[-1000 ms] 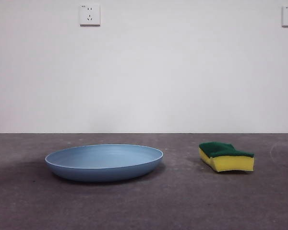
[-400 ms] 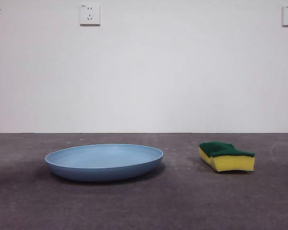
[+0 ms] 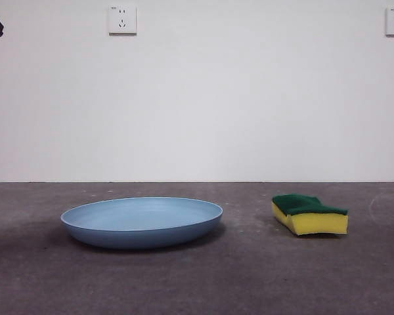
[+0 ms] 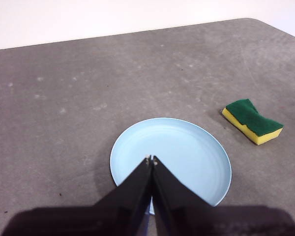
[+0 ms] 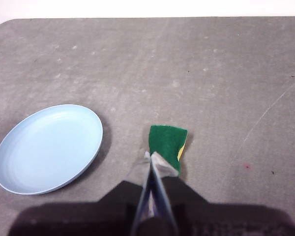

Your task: Pick up the plate,pick up the cloth,clean the plate with the cloth

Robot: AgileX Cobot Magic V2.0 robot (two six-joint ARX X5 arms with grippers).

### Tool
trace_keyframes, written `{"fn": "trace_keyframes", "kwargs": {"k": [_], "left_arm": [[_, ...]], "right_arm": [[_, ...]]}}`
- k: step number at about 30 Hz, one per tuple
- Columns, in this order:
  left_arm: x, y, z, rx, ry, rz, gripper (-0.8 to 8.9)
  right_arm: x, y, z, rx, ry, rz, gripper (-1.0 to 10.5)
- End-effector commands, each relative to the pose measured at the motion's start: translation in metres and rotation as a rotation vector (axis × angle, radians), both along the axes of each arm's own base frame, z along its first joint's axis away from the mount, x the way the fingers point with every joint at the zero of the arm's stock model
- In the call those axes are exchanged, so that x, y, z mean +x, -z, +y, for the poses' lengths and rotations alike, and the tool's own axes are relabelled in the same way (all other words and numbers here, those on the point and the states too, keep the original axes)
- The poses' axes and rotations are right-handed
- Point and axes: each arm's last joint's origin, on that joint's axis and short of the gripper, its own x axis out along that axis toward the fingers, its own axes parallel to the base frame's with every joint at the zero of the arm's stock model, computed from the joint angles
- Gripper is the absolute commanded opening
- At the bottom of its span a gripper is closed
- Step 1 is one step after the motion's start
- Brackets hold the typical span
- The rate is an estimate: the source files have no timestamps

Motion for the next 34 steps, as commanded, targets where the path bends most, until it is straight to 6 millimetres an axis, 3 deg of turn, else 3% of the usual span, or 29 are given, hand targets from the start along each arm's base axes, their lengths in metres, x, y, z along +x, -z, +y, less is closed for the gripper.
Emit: {"fn": "trace_keyframes", "kwargs": {"k": [1,5,8,14,26,34], "left_arm": [[0.001,0.001,-0.001,-0.002,-0.001,0.007,-0.03],[0.000,0.001,-0.001,0.014,0.006,0.007,-0.03],[-0.005,-0.004,0.007,0.104,-0.008,-0.092,-0.03],[-0.012,-0.004,0.024,0.063,-0.081,-0.205,-0.03],[-0.015,0.082,0.044,0.014,-0.248,-0.260,-0.03],[-0.014,0.113,0.046,-0.002,-0.284,-0.221,-0.03]], "right_arm": [[0.000,0.001,0.000,0.009,0.005,0.001,-0.2],[0.000,0.001,0.000,0.009,0.005,0.001,-0.2],[0.000,0.001,0.000,0.009,0.005,0.001,-0.2],[0.000,0.001,0.000,0.009,0.005,0.001,-0.2],[0.000,0.001,0.000,0.009,0.005,0.001,-0.2],[0.000,0.001,0.000,0.009,0.005,0.001,-0.2]]}}
